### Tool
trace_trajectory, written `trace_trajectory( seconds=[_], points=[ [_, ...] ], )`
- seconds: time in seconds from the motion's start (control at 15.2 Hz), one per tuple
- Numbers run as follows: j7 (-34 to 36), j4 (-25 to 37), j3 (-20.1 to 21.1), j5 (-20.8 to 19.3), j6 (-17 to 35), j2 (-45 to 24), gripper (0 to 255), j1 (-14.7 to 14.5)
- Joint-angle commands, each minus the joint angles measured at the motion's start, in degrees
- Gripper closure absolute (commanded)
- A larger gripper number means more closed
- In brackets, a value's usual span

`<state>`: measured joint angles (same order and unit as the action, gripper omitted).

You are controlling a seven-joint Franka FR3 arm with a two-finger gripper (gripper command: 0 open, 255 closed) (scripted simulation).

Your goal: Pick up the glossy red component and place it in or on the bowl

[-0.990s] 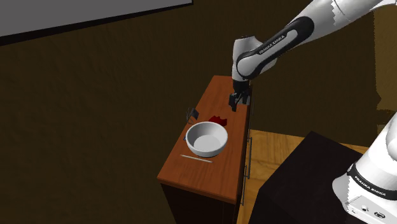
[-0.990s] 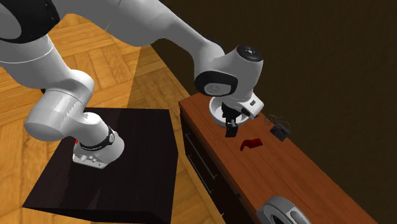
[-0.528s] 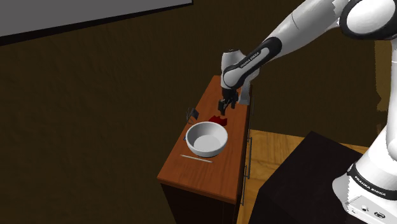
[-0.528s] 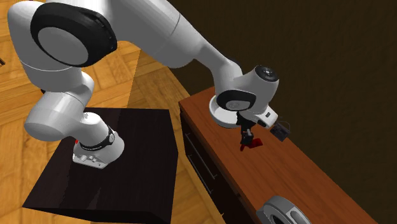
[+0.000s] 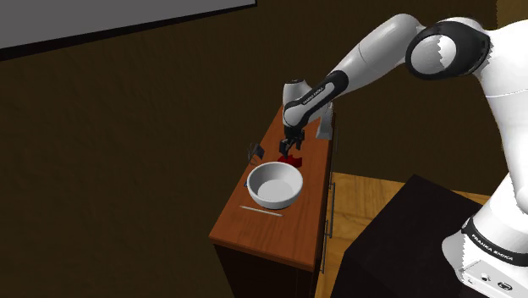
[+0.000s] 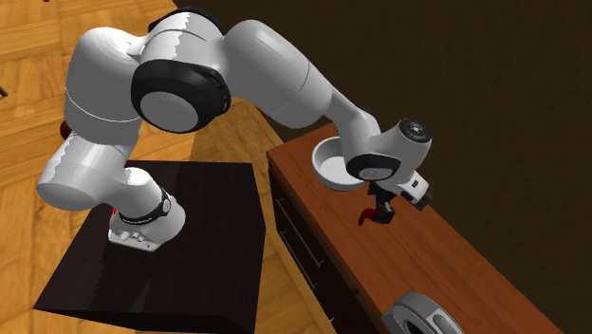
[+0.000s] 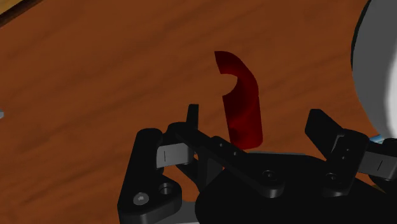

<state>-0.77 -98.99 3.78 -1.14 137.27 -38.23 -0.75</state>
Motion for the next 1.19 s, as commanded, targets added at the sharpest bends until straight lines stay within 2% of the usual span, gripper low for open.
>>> trace_trajectory(
  seconds=[0.0,0.26,0.79,0.86,1.12],
  points=[
    [0.00,0.85,-0.06,-0.08,0.84,-1.63,0,-0.07],
    [0.08,1.47,-0.18,-0.21,2.92,-4.33,0,-0.22],
    [0.07,1.47,-0.18,-0.21,2.91,-4.32,0,-0.22],
    [0.07,1.47,-0.18,-0.21,2.91,-4.32,255,-0.22],
    [0.08,1.47,-0.18,-0.21,2.91,-4.31,255,-0.23]
  ],
)
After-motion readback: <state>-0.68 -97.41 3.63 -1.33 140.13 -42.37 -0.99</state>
